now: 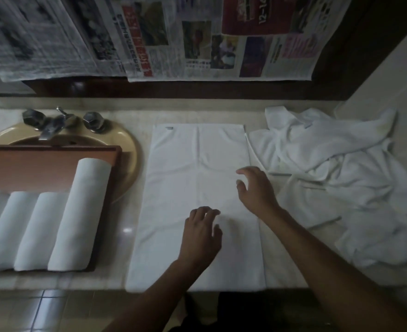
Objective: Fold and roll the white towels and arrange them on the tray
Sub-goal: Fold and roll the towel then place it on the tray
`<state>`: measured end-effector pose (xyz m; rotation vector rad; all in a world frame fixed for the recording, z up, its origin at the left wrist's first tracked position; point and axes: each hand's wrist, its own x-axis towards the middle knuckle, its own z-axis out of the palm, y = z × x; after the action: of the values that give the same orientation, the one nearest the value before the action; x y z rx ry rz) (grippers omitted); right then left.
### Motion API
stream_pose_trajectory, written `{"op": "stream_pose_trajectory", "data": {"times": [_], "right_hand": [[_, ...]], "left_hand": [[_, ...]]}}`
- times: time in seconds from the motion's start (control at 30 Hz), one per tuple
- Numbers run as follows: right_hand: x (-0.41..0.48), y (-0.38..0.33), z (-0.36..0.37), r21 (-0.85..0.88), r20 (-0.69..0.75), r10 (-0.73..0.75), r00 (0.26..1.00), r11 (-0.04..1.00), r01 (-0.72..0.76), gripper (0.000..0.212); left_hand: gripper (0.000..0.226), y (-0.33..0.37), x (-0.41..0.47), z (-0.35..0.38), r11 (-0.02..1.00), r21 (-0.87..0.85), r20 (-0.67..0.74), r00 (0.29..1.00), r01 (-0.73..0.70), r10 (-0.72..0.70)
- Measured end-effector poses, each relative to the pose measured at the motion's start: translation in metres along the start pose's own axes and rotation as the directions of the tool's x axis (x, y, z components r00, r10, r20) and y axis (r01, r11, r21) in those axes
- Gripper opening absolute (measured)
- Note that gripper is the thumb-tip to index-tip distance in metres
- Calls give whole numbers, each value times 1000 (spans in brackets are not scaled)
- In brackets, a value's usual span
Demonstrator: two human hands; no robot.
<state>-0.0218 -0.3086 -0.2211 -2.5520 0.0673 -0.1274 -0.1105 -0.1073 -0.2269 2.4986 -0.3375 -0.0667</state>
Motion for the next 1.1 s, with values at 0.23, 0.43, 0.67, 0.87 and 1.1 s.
{"op": "stream_pose_trajectory", "data": {"times": [0.23, 0.43, 0.67, 0.87, 1.1], "right_hand": [[133, 37, -21, -29, 64, 73, 995, 997, -72, 36], [209, 57, -12, -110, 143, 93, 985, 991, -77, 37], [242, 66, 1, -185, 216, 74, 974, 982, -33, 27], [262, 61, -8, -105, 279, 151, 948, 986, -126, 26], [272, 48, -38, 241, 251, 259, 933, 917, -319, 15]], "left_hand": [[43, 54, 57, 45, 994, 7, 48, 993, 112, -112], [41, 77, 80, 74, 969, 93, 51, 971, 229, -234], [38, 84, 94, 94, 934, 201, -72, 955, 296, -287], [50, 93, 103, 93, 902, 296, -91, 949, 314, -301], [24, 110, 118, 80, 931, 198, 41, 946, 307, -321]]}}
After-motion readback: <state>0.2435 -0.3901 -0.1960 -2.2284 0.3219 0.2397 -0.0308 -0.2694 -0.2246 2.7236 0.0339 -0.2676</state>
